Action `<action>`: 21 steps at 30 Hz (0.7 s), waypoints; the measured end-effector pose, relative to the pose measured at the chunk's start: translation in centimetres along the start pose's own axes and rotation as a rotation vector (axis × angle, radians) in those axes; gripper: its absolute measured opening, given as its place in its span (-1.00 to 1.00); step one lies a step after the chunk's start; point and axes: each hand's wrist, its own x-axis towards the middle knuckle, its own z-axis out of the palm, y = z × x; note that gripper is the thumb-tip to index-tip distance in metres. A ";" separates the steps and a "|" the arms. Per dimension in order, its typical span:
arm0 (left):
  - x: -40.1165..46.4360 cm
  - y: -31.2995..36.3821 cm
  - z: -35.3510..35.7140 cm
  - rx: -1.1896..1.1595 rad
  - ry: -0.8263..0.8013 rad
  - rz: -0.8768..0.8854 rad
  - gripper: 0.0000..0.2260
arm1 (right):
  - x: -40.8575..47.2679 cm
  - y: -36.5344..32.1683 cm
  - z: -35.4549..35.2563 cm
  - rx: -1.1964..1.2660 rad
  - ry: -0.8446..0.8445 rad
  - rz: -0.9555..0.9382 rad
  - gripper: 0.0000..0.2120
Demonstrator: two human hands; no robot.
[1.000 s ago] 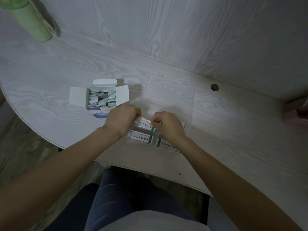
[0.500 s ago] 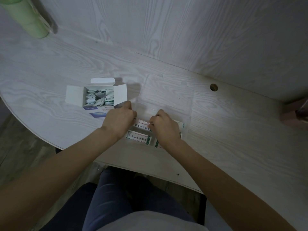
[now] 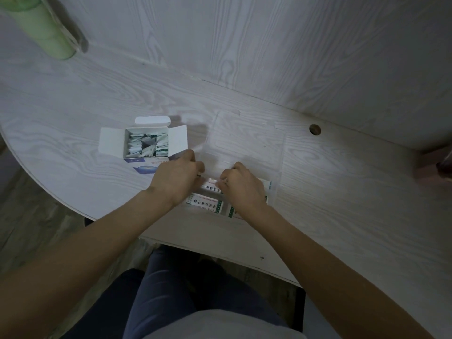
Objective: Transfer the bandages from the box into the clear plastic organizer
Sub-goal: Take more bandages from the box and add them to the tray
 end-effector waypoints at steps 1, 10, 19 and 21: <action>-0.3 0.0 -0.4 -0.012 0.022 0.010 -0.69 | 0.0 -0.1 -0.3 0.012 0.020 0.001 -0.73; -2.5 -1.5 -4.4 -0.226 0.229 0.090 -0.78 | 2.1 -2.4 -3.3 0.208 0.170 -0.082 -0.76; -3.5 -9.2 -4.8 -0.160 0.295 -0.103 -0.42 | 5.2 -8.3 -3.4 0.108 0.188 -0.440 -0.76; -3.3 -10.5 -4.8 -0.159 0.208 -0.097 -0.33 | 5.9 -9.0 -3.3 0.025 0.154 -0.430 -0.75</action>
